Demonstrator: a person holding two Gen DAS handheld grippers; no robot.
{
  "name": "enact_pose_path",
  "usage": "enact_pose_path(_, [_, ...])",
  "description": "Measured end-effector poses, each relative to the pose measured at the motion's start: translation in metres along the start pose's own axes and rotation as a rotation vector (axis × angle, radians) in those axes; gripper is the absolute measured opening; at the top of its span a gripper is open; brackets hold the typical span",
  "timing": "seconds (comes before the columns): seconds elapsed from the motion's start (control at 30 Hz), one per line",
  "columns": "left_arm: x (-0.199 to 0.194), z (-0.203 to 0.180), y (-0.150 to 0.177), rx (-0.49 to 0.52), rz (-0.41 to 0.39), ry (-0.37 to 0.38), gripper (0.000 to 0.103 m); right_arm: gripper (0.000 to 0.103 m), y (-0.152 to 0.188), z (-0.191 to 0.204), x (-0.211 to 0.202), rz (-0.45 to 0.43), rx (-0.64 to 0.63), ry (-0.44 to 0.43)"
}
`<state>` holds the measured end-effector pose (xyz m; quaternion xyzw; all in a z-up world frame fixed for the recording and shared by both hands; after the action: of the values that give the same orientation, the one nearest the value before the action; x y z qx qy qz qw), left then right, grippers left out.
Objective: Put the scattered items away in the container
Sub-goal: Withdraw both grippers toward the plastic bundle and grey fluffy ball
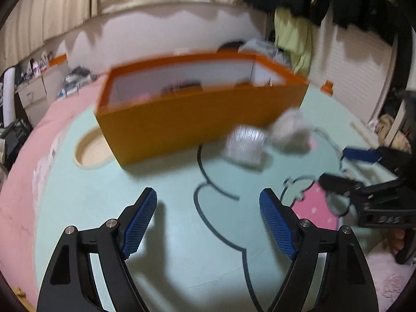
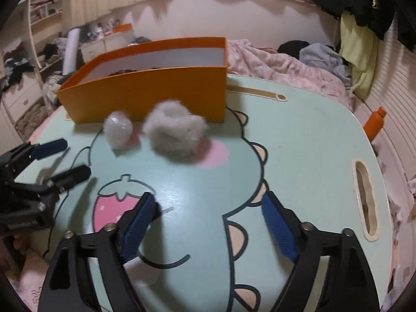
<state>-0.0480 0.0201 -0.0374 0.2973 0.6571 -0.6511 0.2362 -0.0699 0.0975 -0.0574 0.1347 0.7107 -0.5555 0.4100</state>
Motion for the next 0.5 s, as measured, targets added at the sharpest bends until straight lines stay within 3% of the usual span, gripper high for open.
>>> enact_pose_path(0.07, [0.0019, -0.0035, 0.0017, 0.019, 0.004, 0.001, 0.088, 0.103, 0.003, -0.002, 0.0041, 0.019, -0.001, 0.014])
enact_pose_path(0.1, [0.003, -0.0059, 0.0029, 0.029, 0.01, 0.008, 0.092, 0.103, 0.0029, -0.0016, 0.0045, 0.015, -0.006, 0.016])
enact_pose_path(0.5, [0.0035, -0.0082, 0.0051, 0.024, -0.001, 0.006, 0.092, 0.103, 0.0056, -0.0055, 0.0069, 0.015, -0.013, 0.014])
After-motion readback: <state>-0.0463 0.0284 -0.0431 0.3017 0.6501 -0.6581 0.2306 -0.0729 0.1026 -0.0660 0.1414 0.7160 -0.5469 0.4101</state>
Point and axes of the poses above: each gripper's, at about its wrist camera, not at the fingertips, and x roughly the way its jaws point, z to its left, y to its underside, the point moved 9 cm from there along x, roughly the way its jaws point, and after that the axes turned 2 degrees about -x, right-handed, at the moved point
